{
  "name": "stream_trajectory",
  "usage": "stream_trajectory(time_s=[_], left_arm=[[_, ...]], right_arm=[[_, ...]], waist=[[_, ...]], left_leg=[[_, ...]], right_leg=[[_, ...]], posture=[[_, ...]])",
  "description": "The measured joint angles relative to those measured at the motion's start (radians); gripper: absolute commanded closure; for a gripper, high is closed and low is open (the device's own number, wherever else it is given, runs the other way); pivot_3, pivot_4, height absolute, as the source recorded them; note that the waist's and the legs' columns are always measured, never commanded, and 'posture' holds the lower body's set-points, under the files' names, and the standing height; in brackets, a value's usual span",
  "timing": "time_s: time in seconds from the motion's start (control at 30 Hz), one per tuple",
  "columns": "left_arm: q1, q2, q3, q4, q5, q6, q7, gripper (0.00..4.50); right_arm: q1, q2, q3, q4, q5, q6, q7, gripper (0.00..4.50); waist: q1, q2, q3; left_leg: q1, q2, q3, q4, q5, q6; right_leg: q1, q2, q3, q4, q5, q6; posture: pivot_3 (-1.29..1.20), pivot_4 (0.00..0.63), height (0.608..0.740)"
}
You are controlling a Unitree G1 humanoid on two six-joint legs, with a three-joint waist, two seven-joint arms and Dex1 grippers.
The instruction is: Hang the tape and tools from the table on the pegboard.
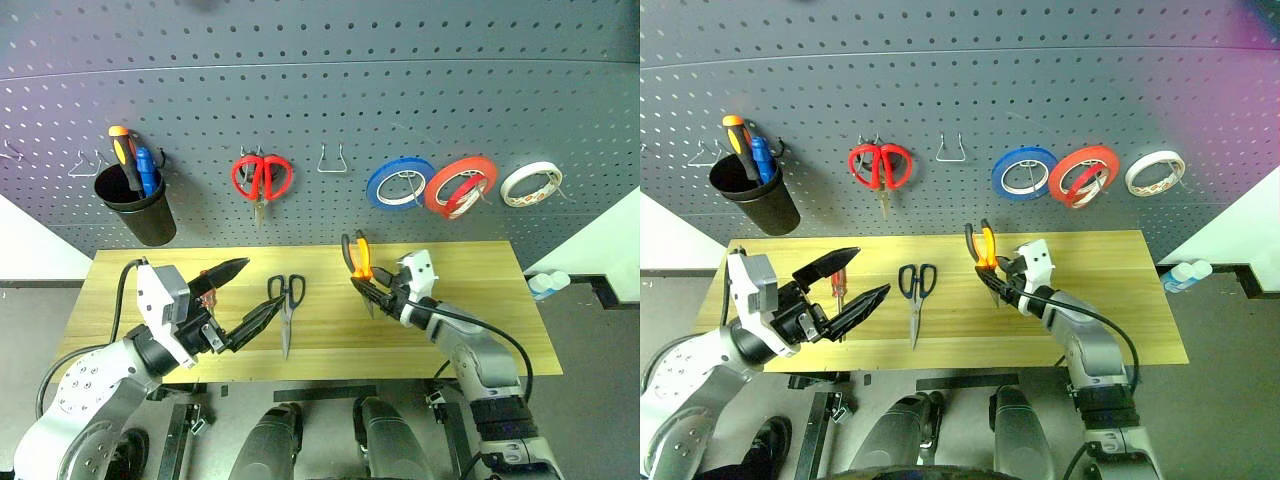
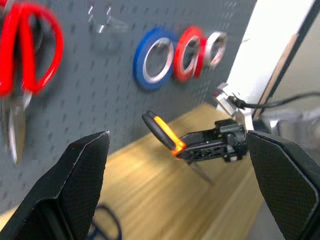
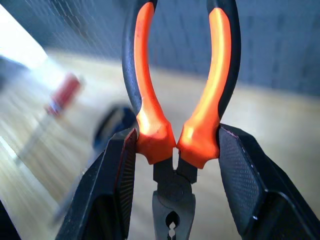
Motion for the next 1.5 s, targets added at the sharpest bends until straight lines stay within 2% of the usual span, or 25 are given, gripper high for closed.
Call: stream_trajectory(time_s=[0.23,0.47,0.6,0.87,1.07,1.2,1.5], left_arm=[[0.004,0.058,0.104,-0.028,-0.097,0.045,0.026,0.00],[-0.048,0.075,0.140,0.118,-0.096,0.024,-0.063,0.00],[-0.121,0.064,0.115,0.205,-0.044,-0.008,-0.096,0.00],[-0.173,-0.068,-0.044,0.336,0.146,-0.154,-0.117,0.00],[-0.153,-0.108,-0.046,0.466,0.207,-0.298,-0.184,0.00],[-0.156,-0.126,-0.043,0.546,0.224,-0.378,-0.224,0.00],[-0.139,-0.149,-0.009,0.600,0.223,-0.471,-0.253,0.00]], right_arm=[[0.086,0.039,-0.054,0.014,0.111,-0.138,0.120,2.44],[0.090,0.077,-0.053,-0.008,0.180,-0.181,0.149,2.44],[0.029,0.094,-0.053,-0.016,0.187,-0.194,0.134,2.44],[-0.117,0.128,-0.046,-0.016,0.202,-0.216,0.107,2.44],[-0.172,0.158,-0.044,-0.013,0.219,-0.215,0.088,2.44],[-0.272,0.205,-0.039,0.012,0.217,-0.248,0.061,2.44],[-0.365,0.260,-0.011,0.175,0.177,-0.339,0.050,2.44]], waist=[[0.000,0.000,-0.001],[0.000,-0.003,-0.005],[0.000,-0.003,-0.015],[0.001,-0.004,-0.054],[0.002,-0.004,-0.079],[0.000,-0.004,-0.093],[0.002,-0.004,-0.108]], left_leg=[[0.001,0.000,0.000,0.003,0.001,-0.001],[0.004,0.001,0.000,0.013,0.003,-0.005],[0.011,0.001,0.001,0.013,0.003,-0.005],[0.012,0.002,0.003,0.011,0.006,-0.009],[0.014,0.002,0.003,0.012,0.003,-0.006],[0.015,0.004,0.004,0.012,0.004,-0.006],[0.016,0.004,0.005,0.012,0.004,-0.006]], right_leg=[[0.000,0.000,0.000,0.005,0.000,-0.001],[0.003,0.003,0.000,0.014,0.002,-0.004],[0.010,0.003,0.000,0.014,0.003,-0.004],[0.009,0.004,0.001,0.015,0.003,-0.004],[0.010,0.005,0.001,0.017,0.003,-0.005],[0.010,0.007,0.001,0.017,0.004,-0.006],[0.010,0.008,0.003,0.019,0.004,-0.006]], posture=[[0.03,0.152,0.740],[0.02,0.111,0.740],[0.02,0.087,0.740],[0.04,0.047,0.740],[0.03,0.031,0.740],[0.04,0.027,0.740],[0.07,0.031,0.740]])
